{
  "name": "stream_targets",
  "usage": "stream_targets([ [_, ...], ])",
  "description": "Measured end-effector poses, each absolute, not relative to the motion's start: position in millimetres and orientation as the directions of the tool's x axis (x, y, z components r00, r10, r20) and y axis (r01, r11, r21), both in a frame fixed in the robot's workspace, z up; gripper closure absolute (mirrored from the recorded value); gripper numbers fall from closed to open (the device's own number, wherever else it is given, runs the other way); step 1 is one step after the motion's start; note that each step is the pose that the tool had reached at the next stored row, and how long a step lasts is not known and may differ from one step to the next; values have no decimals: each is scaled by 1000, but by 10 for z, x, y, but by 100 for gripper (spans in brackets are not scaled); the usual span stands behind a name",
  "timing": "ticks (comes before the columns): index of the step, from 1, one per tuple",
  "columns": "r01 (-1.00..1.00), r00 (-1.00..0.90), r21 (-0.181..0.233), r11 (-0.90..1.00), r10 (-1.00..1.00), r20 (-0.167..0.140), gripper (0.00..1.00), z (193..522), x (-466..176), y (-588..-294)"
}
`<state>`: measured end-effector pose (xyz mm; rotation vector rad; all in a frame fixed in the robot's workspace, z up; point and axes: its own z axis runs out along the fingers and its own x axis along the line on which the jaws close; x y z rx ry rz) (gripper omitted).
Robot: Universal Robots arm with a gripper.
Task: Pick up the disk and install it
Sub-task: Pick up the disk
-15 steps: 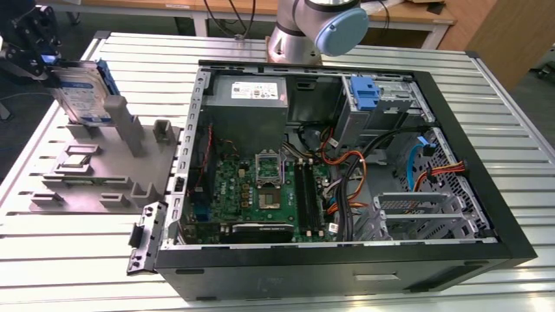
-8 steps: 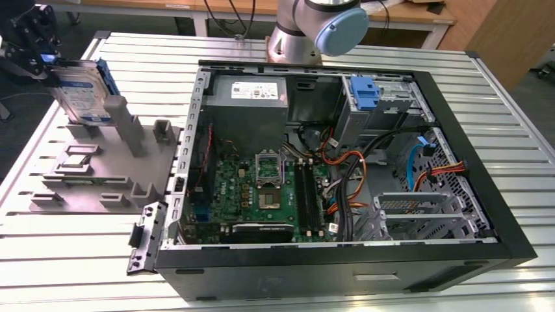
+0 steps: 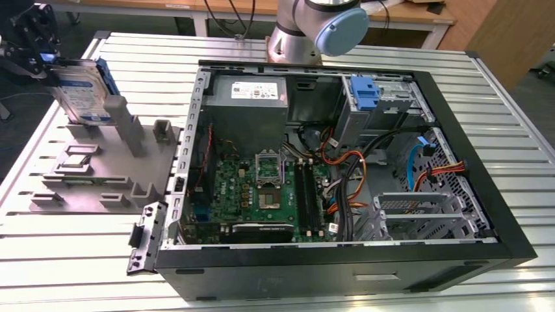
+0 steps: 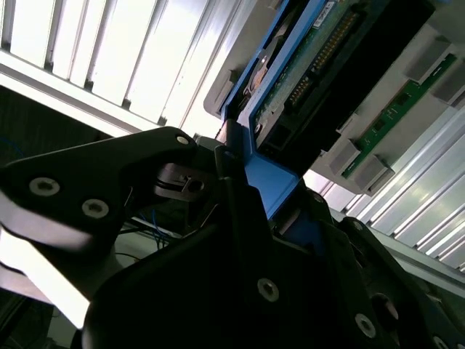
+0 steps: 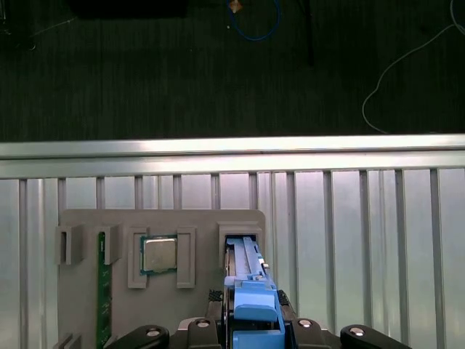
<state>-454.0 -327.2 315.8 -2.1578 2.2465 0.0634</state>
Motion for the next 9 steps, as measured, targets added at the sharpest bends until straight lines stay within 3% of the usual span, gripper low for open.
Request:
stream_targets([
  [9, -999, -41, 12, 40, -998, -47, 63, 3181, -4540, -3273],
])
